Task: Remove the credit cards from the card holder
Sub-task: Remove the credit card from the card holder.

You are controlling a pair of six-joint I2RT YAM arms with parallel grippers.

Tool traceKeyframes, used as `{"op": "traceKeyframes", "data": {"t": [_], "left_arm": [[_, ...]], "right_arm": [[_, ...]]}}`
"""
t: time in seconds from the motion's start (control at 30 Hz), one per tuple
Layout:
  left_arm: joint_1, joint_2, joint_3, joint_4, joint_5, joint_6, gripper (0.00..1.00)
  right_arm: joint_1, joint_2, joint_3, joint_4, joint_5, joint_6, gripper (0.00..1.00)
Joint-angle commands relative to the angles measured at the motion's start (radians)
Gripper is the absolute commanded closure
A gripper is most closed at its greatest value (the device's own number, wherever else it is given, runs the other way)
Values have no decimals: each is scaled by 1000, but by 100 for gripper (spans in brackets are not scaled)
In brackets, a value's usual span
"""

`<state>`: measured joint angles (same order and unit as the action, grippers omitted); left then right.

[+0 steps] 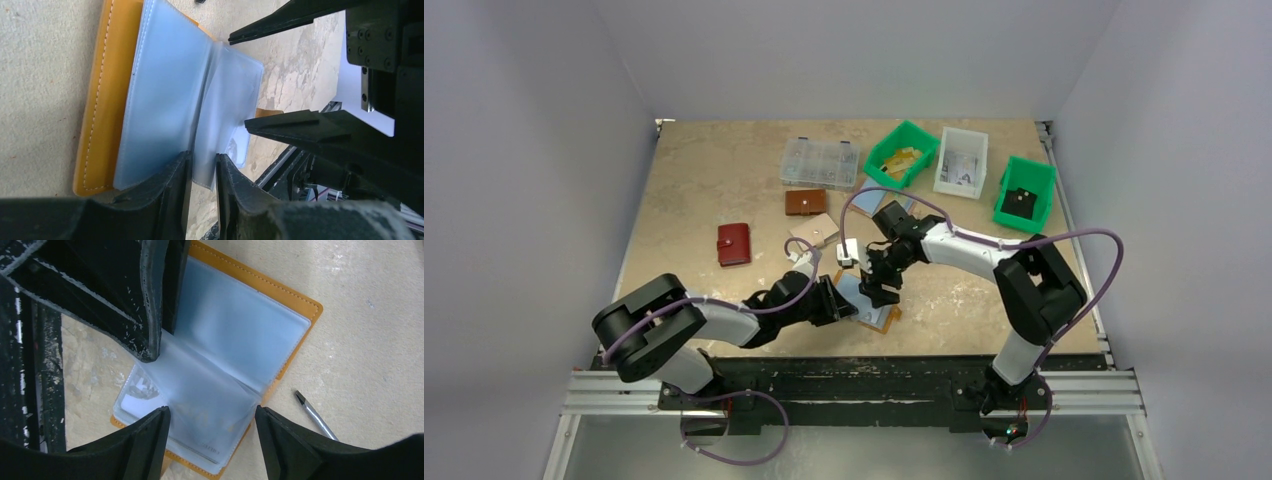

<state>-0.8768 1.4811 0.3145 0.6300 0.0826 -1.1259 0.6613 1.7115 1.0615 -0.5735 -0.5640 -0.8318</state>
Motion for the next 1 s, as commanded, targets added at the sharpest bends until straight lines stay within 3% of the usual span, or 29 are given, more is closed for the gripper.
{"op": "traceKeyframes", "data": {"t": [0.0, 0.23, 0.5, 0.77, 0.97], "left_arm": [[9, 16, -12, 91, 34, -30, 74], [20, 4, -30, 117, 43, -38, 73], [22, -52, -17, 28, 13, 10, 64], [22, -284, -12, -244, -156, 120, 50], [22, -416, -42, -278, -163, 186, 49]], "right_arm": [[37, -32, -18, 58, 76, -14, 28], [66, -37, -37, 125, 190, 14, 31], [67, -51, -34, 190, 256, 91, 42], [67, -37, -14, 211, 225, 165, 50], [66, 2, 20, 220, 147, 262, 57]]}}
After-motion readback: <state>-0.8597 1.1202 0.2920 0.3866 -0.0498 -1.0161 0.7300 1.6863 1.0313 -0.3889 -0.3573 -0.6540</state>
